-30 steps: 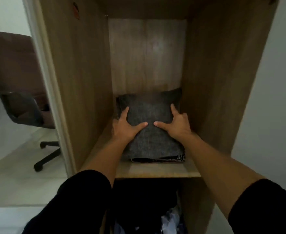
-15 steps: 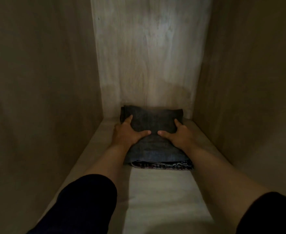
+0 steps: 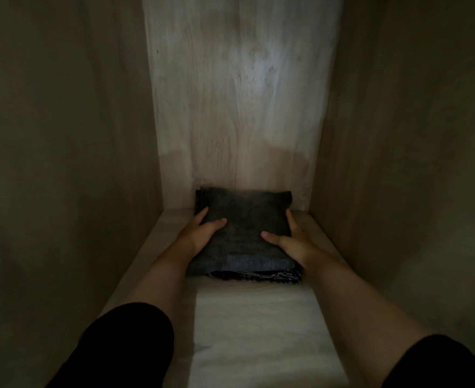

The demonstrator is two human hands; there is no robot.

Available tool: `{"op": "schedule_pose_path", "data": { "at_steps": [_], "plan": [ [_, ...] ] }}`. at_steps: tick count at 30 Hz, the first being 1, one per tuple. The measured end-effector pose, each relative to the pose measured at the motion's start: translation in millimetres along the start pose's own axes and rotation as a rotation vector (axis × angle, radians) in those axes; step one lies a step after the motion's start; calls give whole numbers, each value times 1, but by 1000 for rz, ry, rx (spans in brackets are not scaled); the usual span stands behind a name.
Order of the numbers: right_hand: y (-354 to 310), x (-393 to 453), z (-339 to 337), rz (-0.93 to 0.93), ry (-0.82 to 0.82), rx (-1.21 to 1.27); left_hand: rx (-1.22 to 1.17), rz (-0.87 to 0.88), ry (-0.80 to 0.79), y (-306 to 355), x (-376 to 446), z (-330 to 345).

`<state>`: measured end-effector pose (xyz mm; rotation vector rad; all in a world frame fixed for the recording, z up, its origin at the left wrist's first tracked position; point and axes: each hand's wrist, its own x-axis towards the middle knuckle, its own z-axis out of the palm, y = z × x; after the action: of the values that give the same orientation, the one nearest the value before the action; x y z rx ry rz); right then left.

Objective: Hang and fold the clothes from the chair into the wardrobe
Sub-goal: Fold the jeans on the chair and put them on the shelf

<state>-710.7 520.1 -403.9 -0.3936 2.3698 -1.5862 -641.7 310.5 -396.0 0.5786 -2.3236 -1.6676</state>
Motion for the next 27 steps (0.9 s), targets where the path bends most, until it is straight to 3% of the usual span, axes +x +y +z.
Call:
{"op": "schedule_pose_path", "data": {
  "at_steps": [3, 6, 12, 15, 21, 27],
  "plan": [
    [-3, -31, 5, -1, -15, 21, 2, 6, 81, -4, -35, -1],
    [-8, -74, 13, -23, 92, 64, -14, 43, 193, 0, -75, 1],
    [-31, -190, 17, -148, 356, 272, -505, 276, 341, 25, -189, 6],
    [-30, -260, 23, -176, 341, 433, -539, 289, 342, 14, -249, 6],
    [-17, -350, 28, -233, 317, 450, -570, 310, 331, -7, -339, 5],
    [-78, -381, 19, -62, 268, 474, -523, 216, 337, 48, -376, -15]
  ]
}}
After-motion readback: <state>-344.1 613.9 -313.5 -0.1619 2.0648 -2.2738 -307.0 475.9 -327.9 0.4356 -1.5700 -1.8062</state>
